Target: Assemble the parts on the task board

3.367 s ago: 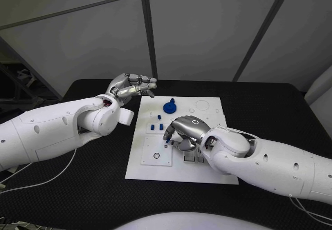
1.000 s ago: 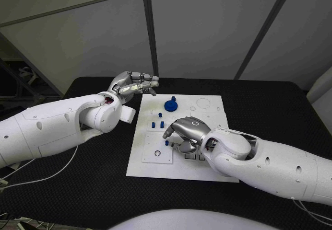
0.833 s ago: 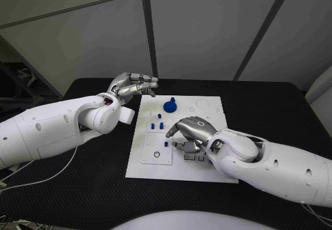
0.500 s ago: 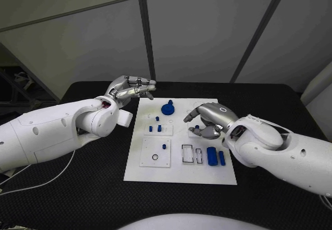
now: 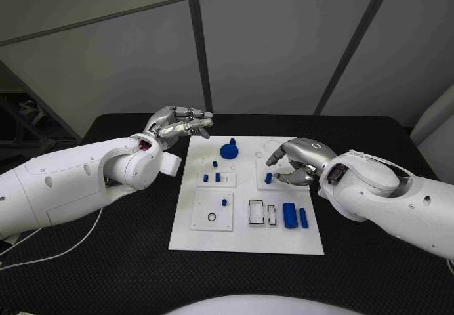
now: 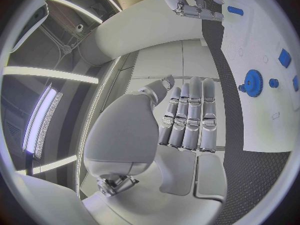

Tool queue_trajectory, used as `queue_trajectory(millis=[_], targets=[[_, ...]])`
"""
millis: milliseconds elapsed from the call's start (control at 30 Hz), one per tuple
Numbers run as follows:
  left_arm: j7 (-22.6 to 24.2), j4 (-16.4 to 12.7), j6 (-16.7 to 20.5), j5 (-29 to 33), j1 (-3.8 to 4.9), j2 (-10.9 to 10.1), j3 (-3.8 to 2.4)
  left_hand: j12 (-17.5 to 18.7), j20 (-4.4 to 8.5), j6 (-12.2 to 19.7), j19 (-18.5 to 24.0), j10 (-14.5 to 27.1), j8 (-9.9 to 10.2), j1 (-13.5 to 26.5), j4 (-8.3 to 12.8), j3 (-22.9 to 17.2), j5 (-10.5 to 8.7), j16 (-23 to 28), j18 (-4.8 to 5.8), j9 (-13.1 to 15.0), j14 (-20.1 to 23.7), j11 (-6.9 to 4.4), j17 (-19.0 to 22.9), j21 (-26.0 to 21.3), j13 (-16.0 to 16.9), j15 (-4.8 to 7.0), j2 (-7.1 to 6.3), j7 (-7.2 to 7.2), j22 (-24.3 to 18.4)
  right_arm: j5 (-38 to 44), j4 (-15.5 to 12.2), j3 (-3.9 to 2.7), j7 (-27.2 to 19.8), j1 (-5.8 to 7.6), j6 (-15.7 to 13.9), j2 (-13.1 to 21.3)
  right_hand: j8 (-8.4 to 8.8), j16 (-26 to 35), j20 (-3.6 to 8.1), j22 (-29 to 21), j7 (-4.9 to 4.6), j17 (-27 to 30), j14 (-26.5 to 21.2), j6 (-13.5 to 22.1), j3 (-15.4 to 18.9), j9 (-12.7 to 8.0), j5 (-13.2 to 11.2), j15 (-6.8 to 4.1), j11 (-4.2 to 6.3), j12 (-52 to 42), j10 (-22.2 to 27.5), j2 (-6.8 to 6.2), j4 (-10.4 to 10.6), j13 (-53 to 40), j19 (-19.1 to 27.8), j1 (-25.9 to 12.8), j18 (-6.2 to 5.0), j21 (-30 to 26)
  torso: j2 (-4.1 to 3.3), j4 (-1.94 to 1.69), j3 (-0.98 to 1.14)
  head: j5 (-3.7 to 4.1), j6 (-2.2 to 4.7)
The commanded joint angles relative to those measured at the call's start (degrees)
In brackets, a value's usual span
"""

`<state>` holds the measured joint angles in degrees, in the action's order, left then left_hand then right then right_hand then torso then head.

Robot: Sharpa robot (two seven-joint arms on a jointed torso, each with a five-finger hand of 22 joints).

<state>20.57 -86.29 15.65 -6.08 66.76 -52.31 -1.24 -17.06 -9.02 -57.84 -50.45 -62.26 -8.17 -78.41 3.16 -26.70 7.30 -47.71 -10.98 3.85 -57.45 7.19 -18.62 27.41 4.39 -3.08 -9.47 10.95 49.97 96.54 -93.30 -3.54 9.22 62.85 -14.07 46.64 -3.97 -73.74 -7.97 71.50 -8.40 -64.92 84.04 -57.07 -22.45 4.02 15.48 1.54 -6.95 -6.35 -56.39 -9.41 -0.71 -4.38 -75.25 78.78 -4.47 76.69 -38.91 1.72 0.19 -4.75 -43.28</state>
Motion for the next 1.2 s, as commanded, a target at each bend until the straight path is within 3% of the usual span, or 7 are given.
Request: queue_trajectory(millis=[33,267,667,1200], targets=[[0.2,0.0,-0.7,0.1,0.05,0.0,-0.03,-0.2,-0.37,0.0,-0.1,0.5,0.3,0.2,0.2,0.2,0.34,0.3,0.7,-0.1,-0.2,0.05,0.1,-0.4,-0.1,-0.33,0.56,0.3,-0.1,1.3,0.5,-0.05,0.6,0.11,4.9,-0.6,0.15,0.3,0.06,-0.1,0.53,0.2,1.1,0.0,0.4,0.0,-0.5,0.28,0.12,-0.6,0.3,-0.4,0.1,0.1,0.5,0.2,-0.45,-0.4,-0.09,0.05,-0.01,-0.1,-0.21],[0.1,0.0,-0.7,0.1,0.05,-0.1,-0.03,-0.2,-0.37,0.0,-0.1,0.5,0.3,0.2,0.2,0.2,0.34,0.3,0.7,-0.1,-0.2,0.05,0.1,-0.4,-0.1,-0.33,0.56,0.3,-0.1,1.4,1.3,-0.03,0.7,0.1,6.5,-1.5,0.1,0.3,0.17,0.0,0.69,0.2,1.1,-0.1,0.8,0.1,-0.6,0.07,0.4,-2.0,-0.8,0.12,0.2,0.0,0.2,0.5,-0.4,-0.4,0.01,-0.12,-0.07,0.0,-0.54],[0.1,0.1,-0.6,0.1,0.05,-0.1,-0.03,-0.2,-0.38,0.0,-0.1,0.6,0.2,0.2,0.2,0.3,0.35,0.3,0.7,-0.1,-0.2,0.05,0.1,-0.4,-0.1,-0.33,0.64,0.3,-0.1,1.5,2.7,-0.01,0.6,0.08,7.1,-3.4,-0.35,-1.0,1.34,3.4,0.3,-1.2,1.6,-1.8,-0.9,0.4,-0.5,-1.31,2.15,-5.2,-6.8,1.6,0.7,-0.3,-2.8,1.3,0.47,2.2,0.03,0.01,0.02,-0.25,-0.64],[-0.1,0.0,-0.6,0.1,0.06,-0.3,-0.03,-0.3,-0.39,0.0,-0.1,0.6,0.2,0.2,0.1,0.3,0.35,0.4,0.69,-0.1,-0.2,0.04,0.1,-0.4,-0.1,-0.33,0.74,0.3,-0.1,3.2,4.5,0.02,1.9,0.07,7.9,-4.5,-1.95,-1.8,2.16,5.9,0.69,-2.0,1.9,-6.1,-2.0,1.2,-1.4,-2.12,3.09,-6.0,-10.9,3.15,0.3,-0.9,-4.7,2.5,1.08,4.1,0.04,0.02,0.0,-0.3,-0.94]])
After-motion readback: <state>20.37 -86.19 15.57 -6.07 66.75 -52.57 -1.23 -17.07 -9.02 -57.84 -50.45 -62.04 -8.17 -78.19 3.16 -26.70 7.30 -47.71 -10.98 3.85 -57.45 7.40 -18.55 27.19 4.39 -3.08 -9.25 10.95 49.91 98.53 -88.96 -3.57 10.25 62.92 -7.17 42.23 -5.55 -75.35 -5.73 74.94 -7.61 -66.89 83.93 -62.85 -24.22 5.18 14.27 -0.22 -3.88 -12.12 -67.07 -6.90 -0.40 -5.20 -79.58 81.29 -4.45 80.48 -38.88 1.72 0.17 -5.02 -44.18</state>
